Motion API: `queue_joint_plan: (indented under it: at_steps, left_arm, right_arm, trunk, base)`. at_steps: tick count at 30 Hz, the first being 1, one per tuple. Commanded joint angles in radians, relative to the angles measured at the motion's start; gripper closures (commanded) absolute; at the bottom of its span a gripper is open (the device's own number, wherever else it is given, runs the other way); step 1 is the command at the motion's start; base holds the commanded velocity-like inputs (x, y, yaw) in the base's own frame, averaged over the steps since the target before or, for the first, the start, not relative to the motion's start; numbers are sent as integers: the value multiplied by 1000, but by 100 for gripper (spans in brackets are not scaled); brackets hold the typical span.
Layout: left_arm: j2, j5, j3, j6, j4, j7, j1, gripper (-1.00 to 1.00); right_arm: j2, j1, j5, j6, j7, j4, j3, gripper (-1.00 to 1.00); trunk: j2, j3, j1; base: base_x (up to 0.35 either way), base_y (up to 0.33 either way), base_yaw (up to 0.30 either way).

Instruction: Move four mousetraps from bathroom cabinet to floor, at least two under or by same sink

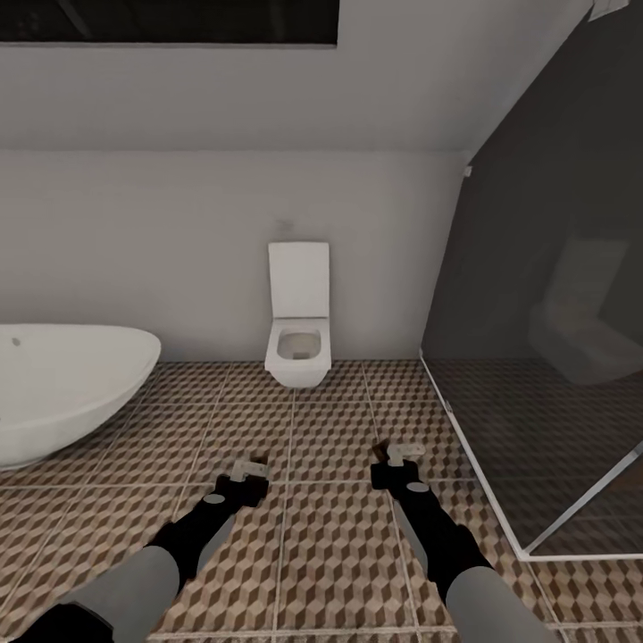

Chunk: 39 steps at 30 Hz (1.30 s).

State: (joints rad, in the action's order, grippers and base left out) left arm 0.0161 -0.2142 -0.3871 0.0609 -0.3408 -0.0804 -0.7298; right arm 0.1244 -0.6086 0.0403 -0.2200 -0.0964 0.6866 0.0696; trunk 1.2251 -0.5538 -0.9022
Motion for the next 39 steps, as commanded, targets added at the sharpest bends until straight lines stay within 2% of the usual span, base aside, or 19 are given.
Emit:
queue_joint_plan:
  at_steps: [1,10,39]
  left_arm:
    - [-1,-8,-9,5,-2,-9,0,100]
    - [-1,-8,-9,5,-2,-8,-1,100]
    - [-1,-8,-9,5,6,-8,0,100]
  right_arm:
    - [0,0,4,-7,2,0,3,100]
    - [-2,-1,5,-6,47,-4,3,100]
    - [-1,0,6,8,49,-6,3,100]
  trunk:
    - [8,-6,-4]
    - [71,-48,-38]
    - [274,-184,-150]
  base:
    - [0,0,0]
    - [0,0,0]
    - [0,0,0]
